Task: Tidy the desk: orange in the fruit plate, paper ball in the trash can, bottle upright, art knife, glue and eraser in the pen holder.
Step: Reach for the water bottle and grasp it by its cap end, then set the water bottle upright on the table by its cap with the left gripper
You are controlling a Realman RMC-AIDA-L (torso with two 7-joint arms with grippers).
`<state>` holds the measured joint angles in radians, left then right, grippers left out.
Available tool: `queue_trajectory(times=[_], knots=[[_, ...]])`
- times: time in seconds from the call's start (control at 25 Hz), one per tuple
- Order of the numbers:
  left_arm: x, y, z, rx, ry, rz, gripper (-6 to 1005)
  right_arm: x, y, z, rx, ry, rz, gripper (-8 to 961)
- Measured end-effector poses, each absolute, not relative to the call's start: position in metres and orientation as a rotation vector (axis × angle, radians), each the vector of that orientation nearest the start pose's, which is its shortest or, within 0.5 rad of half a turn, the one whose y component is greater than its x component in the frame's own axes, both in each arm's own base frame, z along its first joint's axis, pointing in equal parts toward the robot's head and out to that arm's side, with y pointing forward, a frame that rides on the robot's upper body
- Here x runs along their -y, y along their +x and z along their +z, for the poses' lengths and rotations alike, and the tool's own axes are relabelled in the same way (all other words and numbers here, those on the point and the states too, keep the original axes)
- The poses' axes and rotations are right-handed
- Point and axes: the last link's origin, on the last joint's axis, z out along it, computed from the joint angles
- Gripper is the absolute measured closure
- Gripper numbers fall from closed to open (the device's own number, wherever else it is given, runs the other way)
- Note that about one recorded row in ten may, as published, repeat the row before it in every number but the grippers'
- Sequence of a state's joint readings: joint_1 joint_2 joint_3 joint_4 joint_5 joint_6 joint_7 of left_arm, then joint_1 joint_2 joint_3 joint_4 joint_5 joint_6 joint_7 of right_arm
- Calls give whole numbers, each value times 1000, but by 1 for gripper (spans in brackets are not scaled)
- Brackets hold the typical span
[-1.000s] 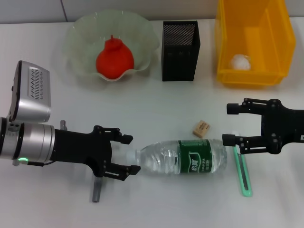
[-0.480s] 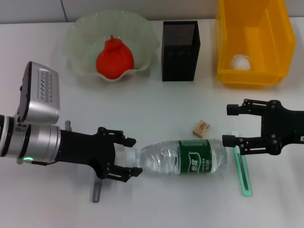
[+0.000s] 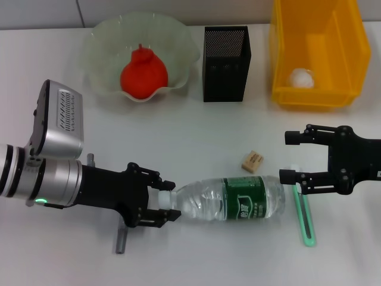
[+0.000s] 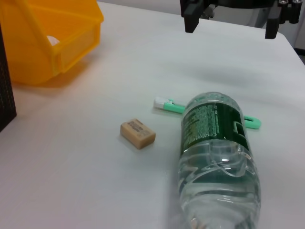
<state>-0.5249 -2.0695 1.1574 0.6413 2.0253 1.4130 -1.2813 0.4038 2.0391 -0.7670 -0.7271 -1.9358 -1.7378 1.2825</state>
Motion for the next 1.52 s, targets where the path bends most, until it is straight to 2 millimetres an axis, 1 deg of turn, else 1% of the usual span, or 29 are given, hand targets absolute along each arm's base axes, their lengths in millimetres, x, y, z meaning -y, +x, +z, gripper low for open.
queue_trajectory(times=[0.04,0.28,0.68,0.88,1.2,1.4,1.52], knots=[[-307,-264,-60,298,-3074,-240,429,-287,278,20,-467,-2829,740,119],[-307,-265,-60,291,-3070,-238,428,-288,279,21,-469,-2820,744,119],[-310,-261,-61,279,-3076,-231,550,-288,279,21,-469,-2818,747,119],[-311,-261,-61,280,-3075,-231,550,-288,279,21,-476,-2817,748,120],[-312,-254,-50,270,-3080,-303,550,-287,280,23,-486,-2808,760,120],[-313,-243,-32,248,-3071,-434,550,-286,280,23,-490,-2805,762,120],[-315,-239,-26,233,-3065,-473,550,-287,280,24,-491,-2801,765,120]])
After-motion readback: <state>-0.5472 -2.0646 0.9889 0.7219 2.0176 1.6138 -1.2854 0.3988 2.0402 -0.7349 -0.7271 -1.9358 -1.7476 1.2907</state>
